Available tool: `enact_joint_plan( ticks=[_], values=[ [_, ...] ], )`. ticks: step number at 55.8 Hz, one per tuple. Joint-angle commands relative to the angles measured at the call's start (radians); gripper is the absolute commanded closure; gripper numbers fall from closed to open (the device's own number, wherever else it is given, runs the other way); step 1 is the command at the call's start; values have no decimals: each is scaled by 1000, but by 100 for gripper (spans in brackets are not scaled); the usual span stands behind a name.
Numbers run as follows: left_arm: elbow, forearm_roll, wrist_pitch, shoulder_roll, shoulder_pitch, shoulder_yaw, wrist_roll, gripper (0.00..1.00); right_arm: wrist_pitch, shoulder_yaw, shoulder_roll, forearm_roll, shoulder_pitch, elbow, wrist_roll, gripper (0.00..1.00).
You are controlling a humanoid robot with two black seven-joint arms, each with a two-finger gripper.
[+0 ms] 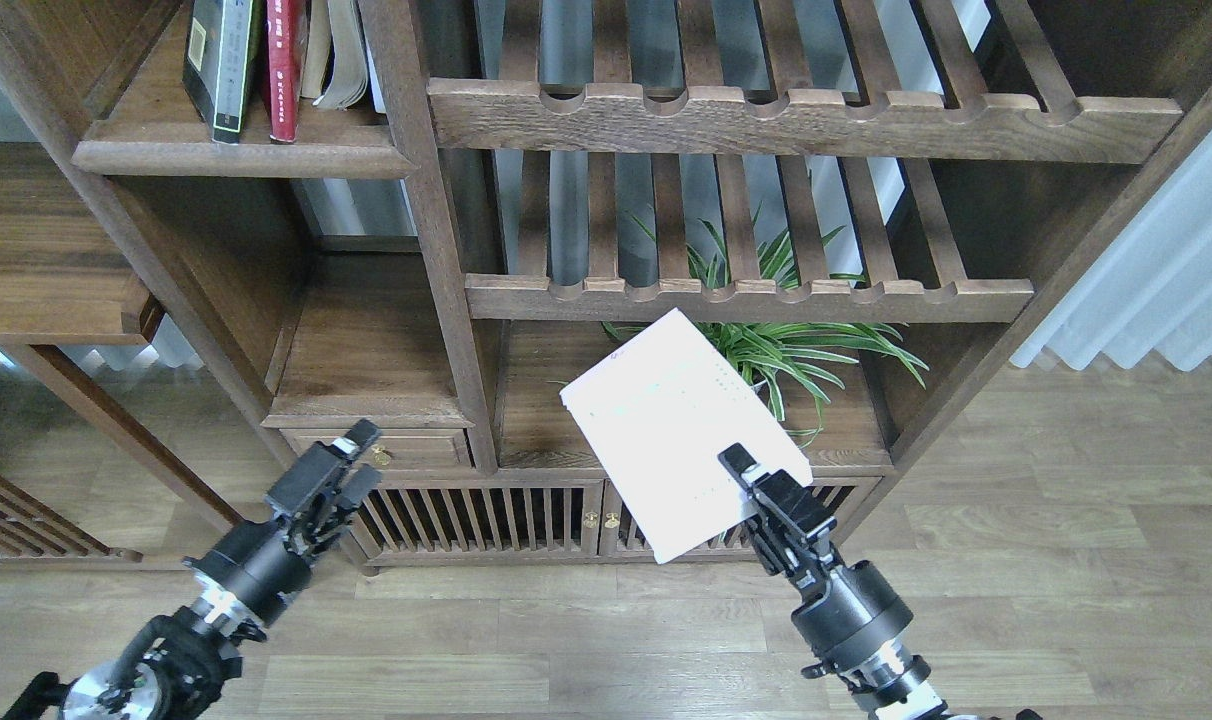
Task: Organize books on shelf
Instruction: 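Pass the white book from the right gripper to the left gripper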
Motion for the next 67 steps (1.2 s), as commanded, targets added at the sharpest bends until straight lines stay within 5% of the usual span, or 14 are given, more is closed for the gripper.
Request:
enact_joint_plan(
  ticks=[1,18,25,29,33,34,37,39,40,44,57,67],
  values=[
    [-2,-6,0,7,2,78,-83,0,0,-31,44,1,-5,-1,0,96],
    [-1,-6,0,0,0,167,-192,3,0,-85,71,-10,-58,-1,-43,96],
    [-1,-7,0,0,-6,235,-219,19,0,-100,71,-21,-63,-2,-43,96],
    [1,-7,0,-2,-12,278,-244,38,0,-100,71,-28,-65,-4,-43,96],
    [10,-7,0,-2,-21,310,-262,87,0,-100,71,-33,-66,-7,-44,96],
    [12,-9,0,-2,-23,312,-264,92,0,-100,71,-33,-66,-7,-43,96],
    [19,-4,0,-8,-52,316,-261,100,0,-102,71,-38,-65,-8,-43,80],
    [19,-2,0,-3,-55,315,-258,100,0,-105,71,-48,-65,-8,-44,58],
    [16,1,0,0,-56,309,-255,100,0,-105,71,-61,-65,-11,-43,39],
    [10,4,0,13,-56,290,-250,100,0,-97,71,-82,-63,-19,-37,1],
    [-13,14,0,159,-62,151,-236,100,0,-76,45,-78,-60,-48,-29,1],
    [-111,22,0,346,-147,22,-144,100,0,-30,32,-76,-49,-97,-29,1]
  ],
)
